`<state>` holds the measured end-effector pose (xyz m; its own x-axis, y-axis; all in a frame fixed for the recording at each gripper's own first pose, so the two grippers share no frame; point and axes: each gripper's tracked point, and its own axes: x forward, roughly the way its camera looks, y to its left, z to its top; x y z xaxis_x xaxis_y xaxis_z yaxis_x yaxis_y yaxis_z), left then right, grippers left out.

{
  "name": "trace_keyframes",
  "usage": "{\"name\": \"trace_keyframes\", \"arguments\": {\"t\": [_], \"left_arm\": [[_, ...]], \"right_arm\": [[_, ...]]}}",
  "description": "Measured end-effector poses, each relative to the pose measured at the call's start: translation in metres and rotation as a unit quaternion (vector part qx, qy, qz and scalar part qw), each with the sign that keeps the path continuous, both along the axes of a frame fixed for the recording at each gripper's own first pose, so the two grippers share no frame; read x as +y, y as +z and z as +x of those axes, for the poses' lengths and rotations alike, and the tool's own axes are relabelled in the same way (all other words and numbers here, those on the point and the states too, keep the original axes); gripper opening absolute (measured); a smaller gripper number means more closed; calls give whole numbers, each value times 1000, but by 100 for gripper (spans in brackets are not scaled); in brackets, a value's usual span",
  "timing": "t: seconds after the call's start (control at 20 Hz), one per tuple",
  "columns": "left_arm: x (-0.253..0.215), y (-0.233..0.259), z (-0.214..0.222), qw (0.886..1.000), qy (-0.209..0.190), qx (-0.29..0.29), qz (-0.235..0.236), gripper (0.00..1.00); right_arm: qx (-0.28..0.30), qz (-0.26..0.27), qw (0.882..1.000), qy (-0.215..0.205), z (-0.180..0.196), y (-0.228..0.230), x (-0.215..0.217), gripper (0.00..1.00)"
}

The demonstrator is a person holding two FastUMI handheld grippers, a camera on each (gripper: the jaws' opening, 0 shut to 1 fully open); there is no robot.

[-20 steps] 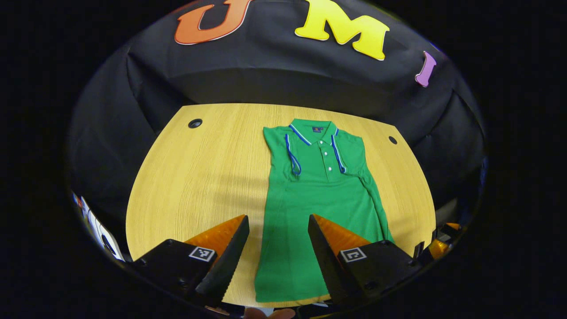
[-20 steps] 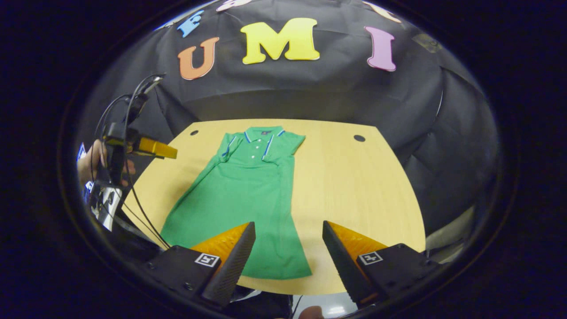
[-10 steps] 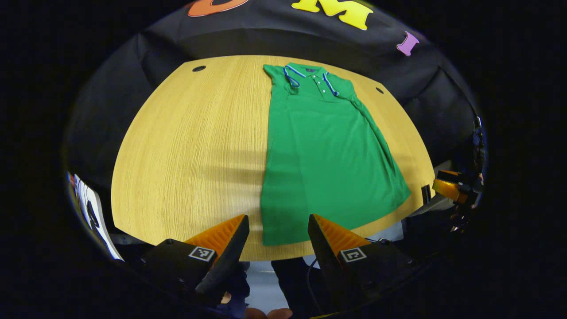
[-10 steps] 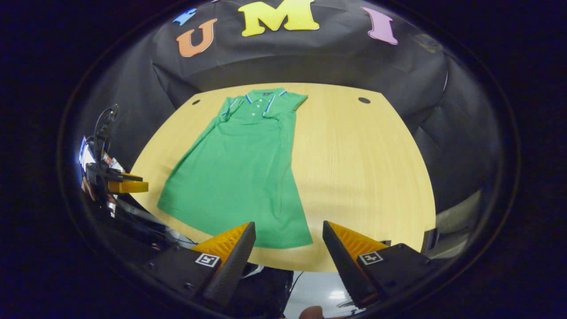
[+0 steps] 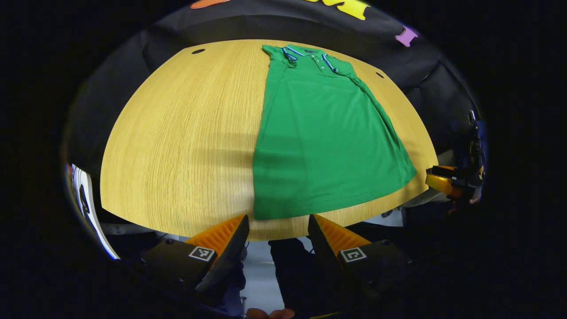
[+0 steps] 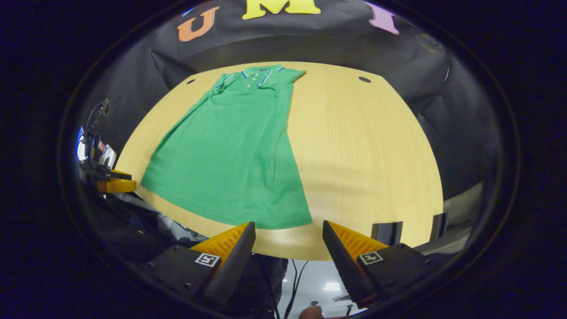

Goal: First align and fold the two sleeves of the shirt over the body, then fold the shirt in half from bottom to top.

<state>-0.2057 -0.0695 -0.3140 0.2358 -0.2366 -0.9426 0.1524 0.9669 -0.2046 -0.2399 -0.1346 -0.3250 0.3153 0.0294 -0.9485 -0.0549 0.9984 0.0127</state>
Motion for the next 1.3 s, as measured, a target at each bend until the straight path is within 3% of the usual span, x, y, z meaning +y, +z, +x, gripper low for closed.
{"name": "trace_keyframes", "arguments": {"t": [0.35, 0.4, 0.45, 0.6, 0.65, 0.7, 0.8, 1.0, 1.15, 1.2, 1.25, 1.3], "left_arm": [[5, -16, 4, 997, 12, 72, -11, 87], [5, -18, 5, 997, 11, 77, -12, 88], [5, -21, 8, 997, 10, 81, -9, 87], [3, -27, 8, 995, 7, 99, -5, 88], [0, -29, 9, 995, 6, 102, -5, 89], [-1, -30, 9, 995, 5, 104, -5, 89], [-4, -34, 6, 994, 7, 113, -1, 89], [-5, -38, 9, 993, 1, 119, 29, 89], [-6, -45, 6, 987, -17, 134, 87, 85], [-10, -45, 12, 987, -19, 132, 91, 85], [-11, -43, 16, 987, -16, 133, 90, 98], [-9, -44, 8, 987, -7, 134, 85, 81]], "right_arm": [[49, -16, 999, 17, 6, -27, 10, 98], [54, -18, 998, 17, 7, -30, 11, 89], [58, -20, 998, 16, 9, -33, 10, 97], [71, -25, 997, 6, 9, -41, 5, 97], [73, -24, 997, 3, 12, -42, 4, 89], [73, -25, 997, 1, 14, -43, 3, 97], [76, -26, 997, 0, 18, -47, 1, 98], [80, -25, 996, 7, 23, -51, 2, 98], [79, -26, 996, 7, 22, -52, 4, 98], [78, -25, 997, 12, 21, -52, 6, 85], [80, -25, 996, 20, 21, -51, 10, 83], [78, -24, 996, 27, 20, -53, 13, 73]]}}
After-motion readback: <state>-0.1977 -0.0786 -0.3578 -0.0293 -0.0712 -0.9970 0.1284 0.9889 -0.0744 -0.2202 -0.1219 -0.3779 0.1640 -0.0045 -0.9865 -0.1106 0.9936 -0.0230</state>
